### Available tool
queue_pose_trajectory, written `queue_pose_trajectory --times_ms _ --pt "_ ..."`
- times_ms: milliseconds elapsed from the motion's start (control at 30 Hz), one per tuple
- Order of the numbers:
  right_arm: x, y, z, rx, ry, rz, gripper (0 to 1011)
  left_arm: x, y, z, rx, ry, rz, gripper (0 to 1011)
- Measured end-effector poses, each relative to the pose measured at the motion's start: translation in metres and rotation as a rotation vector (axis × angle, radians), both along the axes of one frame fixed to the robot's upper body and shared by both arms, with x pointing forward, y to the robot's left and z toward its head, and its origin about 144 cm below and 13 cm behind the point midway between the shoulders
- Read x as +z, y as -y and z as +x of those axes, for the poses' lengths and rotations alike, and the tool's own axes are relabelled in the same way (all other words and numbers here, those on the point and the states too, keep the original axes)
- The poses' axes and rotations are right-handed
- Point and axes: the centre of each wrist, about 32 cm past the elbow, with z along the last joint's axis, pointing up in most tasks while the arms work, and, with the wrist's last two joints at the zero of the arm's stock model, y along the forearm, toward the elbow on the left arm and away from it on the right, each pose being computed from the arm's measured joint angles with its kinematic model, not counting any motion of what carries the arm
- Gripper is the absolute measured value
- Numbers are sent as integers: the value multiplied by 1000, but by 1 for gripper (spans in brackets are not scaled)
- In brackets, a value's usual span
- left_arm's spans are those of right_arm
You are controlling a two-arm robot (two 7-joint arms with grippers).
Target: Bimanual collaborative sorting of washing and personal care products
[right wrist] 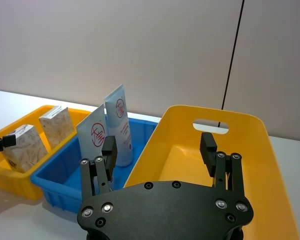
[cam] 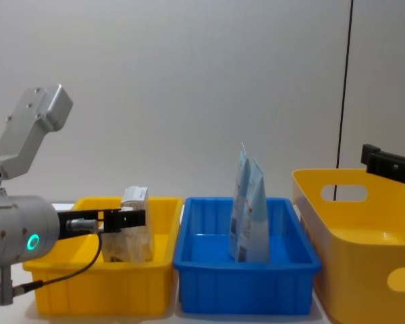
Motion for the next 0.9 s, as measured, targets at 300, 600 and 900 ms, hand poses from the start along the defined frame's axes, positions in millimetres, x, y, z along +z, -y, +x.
queue_pose_trajectory --times_ms 300,600,900 --pt "0 0 0 0 0 0 1000 -6 -2 5 6 -2 -13 1001" --pt "0 0 0 0 0 0 1000 -10 -3 8 2 -7 -17 1002" --pt "0 0 0 0 0 0 1000 -12 -4 10 -8 -12 -16 1001"
